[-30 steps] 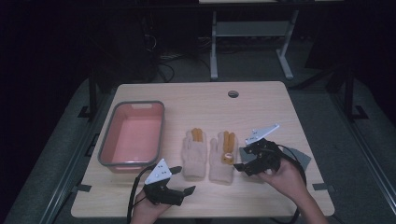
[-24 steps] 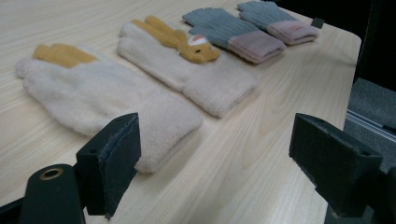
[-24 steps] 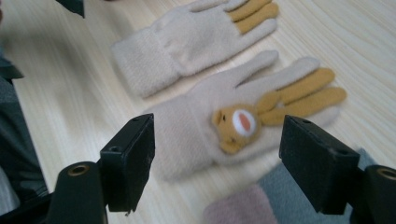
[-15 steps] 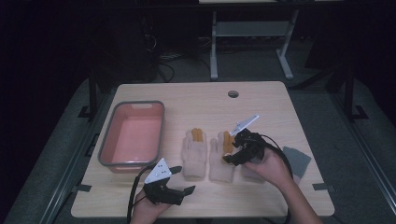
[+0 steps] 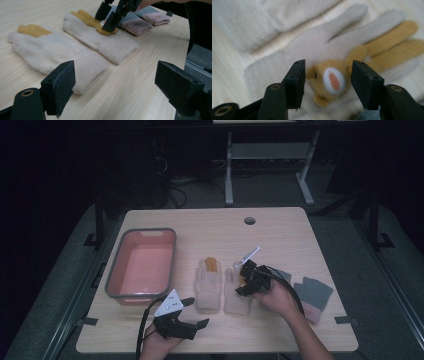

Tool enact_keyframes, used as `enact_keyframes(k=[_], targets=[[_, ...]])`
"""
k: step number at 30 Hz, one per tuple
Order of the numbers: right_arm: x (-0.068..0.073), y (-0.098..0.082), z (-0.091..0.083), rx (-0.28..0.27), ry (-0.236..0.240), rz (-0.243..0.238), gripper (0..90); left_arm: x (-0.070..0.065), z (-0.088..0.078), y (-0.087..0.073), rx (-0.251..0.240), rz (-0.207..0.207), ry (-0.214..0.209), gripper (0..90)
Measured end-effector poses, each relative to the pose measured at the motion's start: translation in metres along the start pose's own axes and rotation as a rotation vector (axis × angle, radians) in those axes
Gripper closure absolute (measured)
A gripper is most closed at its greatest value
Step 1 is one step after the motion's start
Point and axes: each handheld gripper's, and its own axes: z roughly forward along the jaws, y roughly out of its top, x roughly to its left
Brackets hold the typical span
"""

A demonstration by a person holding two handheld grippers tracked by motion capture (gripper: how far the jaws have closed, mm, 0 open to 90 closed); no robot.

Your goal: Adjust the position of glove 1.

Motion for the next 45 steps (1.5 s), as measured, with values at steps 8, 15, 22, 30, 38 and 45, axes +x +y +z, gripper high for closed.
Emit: enact_keyframes(k=[8,15,22,30,38,45], targets=[[0.005,-0.018,0.011,-0.072,-0.048,0.059,49.9,-0.001,-0.001,0.000,-0.003,0.000,0.001,16.8],[0.011,-0.033,0.014,-0.176,-0.091,0.097,52.1,-0.003,0.001,0.000,-0.005,0.006,-0.001,16.8],[0.015,-0.033,0.014,-0.181,-0.120,0.080,52.9,-0.003,0.002,-0.001,0.001,0.002,-0.004,16.8],[0.017,-0.037,0.012,-0.184,-0.118,0.097,53.1,-0.006,0.003,-0.001,0.001,0.004,-0.007,16.8],[0.018,-0.038,0.012,-0.183,-0.116,0.105,53.9,-0.004,0.002,0.000,-0.002,-0.001,-0.008,16.9],[0.017,-0.038,0.009,-0.180,-0.107,0.119,56.5,-0.002,0.000,0.000,-0.006,-0.003,-0.007,16.8]])
